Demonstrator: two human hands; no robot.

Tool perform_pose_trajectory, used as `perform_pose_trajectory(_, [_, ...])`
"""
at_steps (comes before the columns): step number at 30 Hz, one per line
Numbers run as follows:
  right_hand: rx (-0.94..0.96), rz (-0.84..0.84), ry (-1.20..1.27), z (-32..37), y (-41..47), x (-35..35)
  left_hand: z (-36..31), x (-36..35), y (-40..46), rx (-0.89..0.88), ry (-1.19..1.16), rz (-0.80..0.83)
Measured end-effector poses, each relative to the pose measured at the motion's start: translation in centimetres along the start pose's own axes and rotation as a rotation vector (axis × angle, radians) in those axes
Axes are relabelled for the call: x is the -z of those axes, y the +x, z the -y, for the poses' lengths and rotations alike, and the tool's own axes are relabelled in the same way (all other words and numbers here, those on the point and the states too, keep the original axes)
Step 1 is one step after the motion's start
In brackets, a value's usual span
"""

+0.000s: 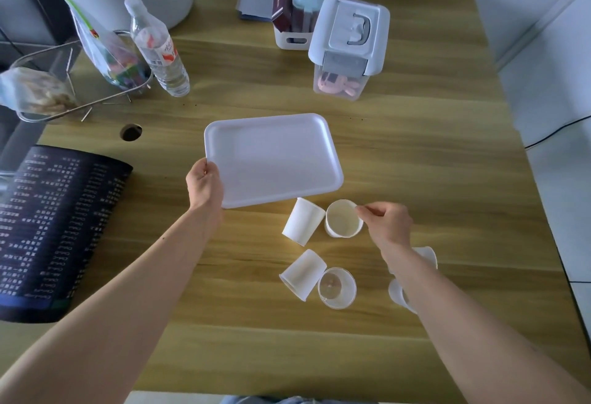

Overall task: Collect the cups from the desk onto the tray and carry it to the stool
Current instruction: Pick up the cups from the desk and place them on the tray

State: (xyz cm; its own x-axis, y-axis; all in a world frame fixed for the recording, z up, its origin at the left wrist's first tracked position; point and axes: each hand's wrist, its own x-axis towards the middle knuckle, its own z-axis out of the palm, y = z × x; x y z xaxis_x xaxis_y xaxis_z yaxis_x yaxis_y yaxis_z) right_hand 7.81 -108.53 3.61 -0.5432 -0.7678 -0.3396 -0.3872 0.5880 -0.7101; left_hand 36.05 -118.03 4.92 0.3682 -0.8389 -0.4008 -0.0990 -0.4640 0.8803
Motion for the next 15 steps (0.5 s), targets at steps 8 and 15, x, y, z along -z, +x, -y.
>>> perform_pose_trajectory(8, [-0.034, -0.05, -0.016, 0.4, 0.7, 2.4, 0.5, 0.0, -0.8, -0.003, -0.104, 0.088])
perform_pose_trajectory(15, [-0.027, -0.118, 0.076, 3.8, 0.6, 6.2, 1.4, 0.2, -1.7, 0.039, -0.286, 0.238])
